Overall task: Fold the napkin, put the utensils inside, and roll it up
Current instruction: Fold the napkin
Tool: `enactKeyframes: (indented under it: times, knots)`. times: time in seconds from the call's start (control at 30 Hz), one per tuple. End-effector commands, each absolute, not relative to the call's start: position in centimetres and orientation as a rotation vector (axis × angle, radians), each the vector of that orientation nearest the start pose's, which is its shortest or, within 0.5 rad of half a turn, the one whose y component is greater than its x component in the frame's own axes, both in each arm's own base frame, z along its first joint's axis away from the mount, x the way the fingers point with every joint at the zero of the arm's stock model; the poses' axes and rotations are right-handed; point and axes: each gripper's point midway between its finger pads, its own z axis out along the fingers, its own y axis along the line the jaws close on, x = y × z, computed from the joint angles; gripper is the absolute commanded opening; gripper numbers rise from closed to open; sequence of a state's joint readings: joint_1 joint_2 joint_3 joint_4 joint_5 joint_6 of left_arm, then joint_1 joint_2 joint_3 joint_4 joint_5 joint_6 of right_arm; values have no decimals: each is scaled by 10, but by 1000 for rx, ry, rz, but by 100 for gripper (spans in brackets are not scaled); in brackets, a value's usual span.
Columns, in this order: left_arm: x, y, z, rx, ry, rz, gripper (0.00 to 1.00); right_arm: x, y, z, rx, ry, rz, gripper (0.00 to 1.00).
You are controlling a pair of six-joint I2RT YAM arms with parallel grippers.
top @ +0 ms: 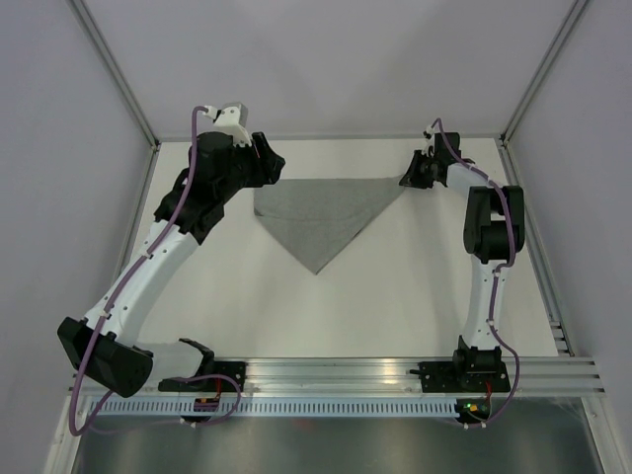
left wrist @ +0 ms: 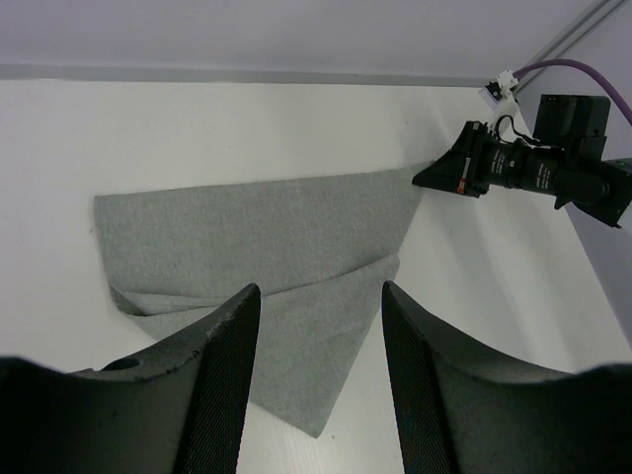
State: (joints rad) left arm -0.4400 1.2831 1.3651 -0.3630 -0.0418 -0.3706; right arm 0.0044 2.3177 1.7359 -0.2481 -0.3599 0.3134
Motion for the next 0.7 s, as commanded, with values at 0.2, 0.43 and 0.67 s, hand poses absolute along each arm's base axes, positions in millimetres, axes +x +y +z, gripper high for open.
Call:
enactKeyframes:
  times: [0.2, 0.43, 0.67]
  knots:
    - [373, -191, 344, 20, 1863, -580, 58, 564, 91, 123, -52, 2186, 535, 8]
    - [371, -191, 345, 18, 1858, -590, 58, 538, 134, 151, -327, 2106, 446, 6]
    - [370, -191, 350, 14, 1848, -600, 58, 501, 179, 169, -603, 2023, 338, 6]
